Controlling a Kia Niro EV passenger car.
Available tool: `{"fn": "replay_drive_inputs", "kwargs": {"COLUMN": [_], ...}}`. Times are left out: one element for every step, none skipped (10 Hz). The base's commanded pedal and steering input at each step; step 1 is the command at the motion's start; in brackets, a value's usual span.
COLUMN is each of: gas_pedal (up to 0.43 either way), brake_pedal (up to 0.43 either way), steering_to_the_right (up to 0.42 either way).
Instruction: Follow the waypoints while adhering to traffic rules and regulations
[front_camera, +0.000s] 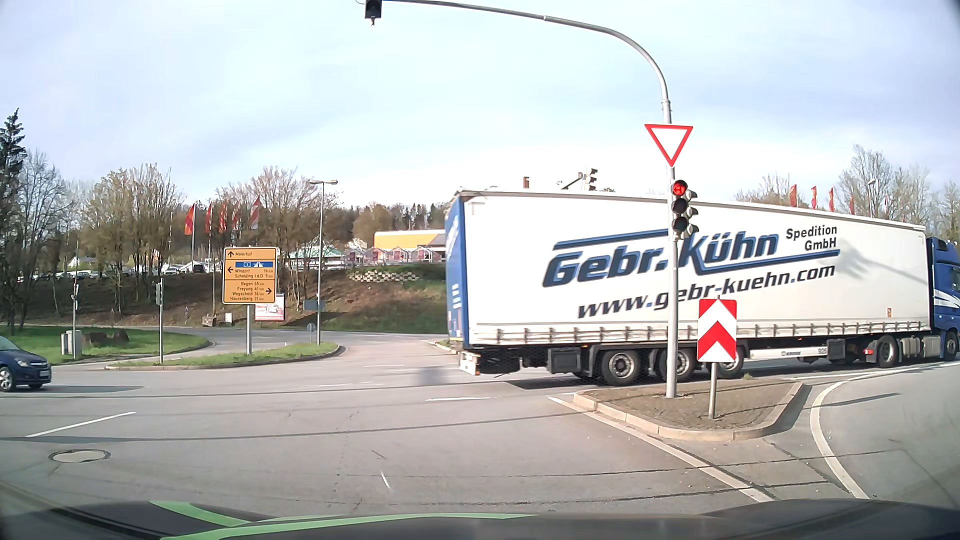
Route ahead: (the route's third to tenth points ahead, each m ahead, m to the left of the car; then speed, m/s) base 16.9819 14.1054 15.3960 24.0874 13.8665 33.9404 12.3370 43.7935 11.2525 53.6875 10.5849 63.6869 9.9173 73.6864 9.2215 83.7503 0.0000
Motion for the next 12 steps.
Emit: {"fn": "replay_drive_inputs", "kwargs": {"gas_pedal": [0.0,0.0,0.0,0.0,0.0,0.0,0.0,0.0,0.0,0.0,0.0,0.0], "brake_pedal": [0.378,0.372,0.372,0.372,0.378,0.372,0.372,0.372,0.378,0.372,0.372,0.372], "steering_to_the_right": [-0.002,-0.002,-0.002,-0.002,-0.002,-0.002,-0.002,-0.002,-0.002,-0.002,-0.002,-0.002]}}
